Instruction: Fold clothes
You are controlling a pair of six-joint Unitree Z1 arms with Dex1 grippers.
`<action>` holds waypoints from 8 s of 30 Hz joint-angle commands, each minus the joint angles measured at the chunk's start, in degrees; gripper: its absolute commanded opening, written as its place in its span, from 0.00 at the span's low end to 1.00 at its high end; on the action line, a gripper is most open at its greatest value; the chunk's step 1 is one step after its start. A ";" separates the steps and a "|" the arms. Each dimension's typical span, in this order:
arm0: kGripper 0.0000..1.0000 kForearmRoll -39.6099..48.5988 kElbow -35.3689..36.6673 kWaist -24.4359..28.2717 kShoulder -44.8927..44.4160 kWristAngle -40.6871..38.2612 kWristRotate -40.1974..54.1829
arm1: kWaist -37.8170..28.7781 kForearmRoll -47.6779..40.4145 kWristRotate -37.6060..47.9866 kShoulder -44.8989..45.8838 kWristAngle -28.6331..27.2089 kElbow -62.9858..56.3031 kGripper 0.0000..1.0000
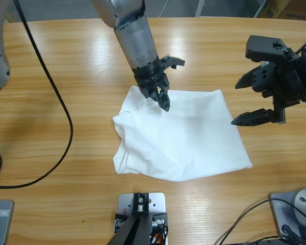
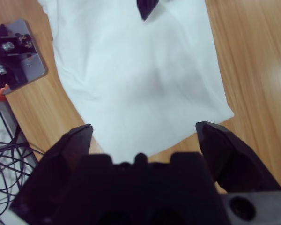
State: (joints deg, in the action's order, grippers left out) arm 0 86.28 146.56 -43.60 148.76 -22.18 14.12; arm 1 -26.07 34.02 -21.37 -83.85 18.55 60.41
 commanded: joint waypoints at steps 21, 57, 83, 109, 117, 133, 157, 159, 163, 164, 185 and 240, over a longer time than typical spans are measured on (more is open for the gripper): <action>0.42 6.79 1.96 0.98 6.97 0.20 -8.14 | 1.11 -0.97 -0.25 -2.37 1.13 -2.49 0.89; 0.00 8.72 12.43 0.45 4.01 11.40 -5.21 | 1.11 -2.38 1.07 -2.62 1.43 -3.63 0.89; 0.57 8.64 28.97 -5.97 1.87 27.89 -5.09 | 1.11 -3.52 1.25 -2.48 1.29 -4.81 0.89; 0.00 -24.64 -58.18 -11.10 -49.48 28.66 -21.98 | 8.67 -3.61 12.83 -8.84 -6.62 2.96 0.00; 0.00 -34.97 -66.23 -20.21 -45.33 30.47 -28.97 | 8.75 -3.69 13.73 -5.75 -6.78 -0.45 0.00; 0.00 -48.60 -68.72 -13.74 -33.27 33.07 -27.80 | 8.75 -6.33 13.73 -6.10 -6.86 -3.84 0.00; 0.00 -51.57 -73.58 -13.61 -30.19 31.14 -29.91 | 15.98 -15.72 18.02 -28.72 7.71 2.08 0.00; 0.00 -51.48 -74.23 -13.61 -30.95 31.14 -30.34 | 15.84 -16.46 18.44 -29.81 8.48 2.12 0.00; 0.00 -51.55 -75.76 -13.61 -31.42 31.05 -30.56 | 14.45 -16.58 18.56 -32.34 9.04 2.68 0.00; 0.00 -51.57 -76.04 -13.61 -31.42 31.05 -30.56 | 14.31 -16.82 18.56 -33.40 8.92 2.70 0.00; 0.00 -54.03 -82.44 -13.61 -35.31 30.26 -30.73 | 18.16 -21.59 19.79 -33.12 -1.56 3.31 0.00; 0.01 -56.09 -73.14 6.25 -35.80 26.52 -30.03 | 2.16 -22.63 51.43 -11.79 -11.38 -28.43 0.00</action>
State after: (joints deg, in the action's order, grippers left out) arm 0 28.99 74.51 -40.54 115.94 5.43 -16.07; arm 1 -23.98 8.18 27.21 -97.18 9.41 35.70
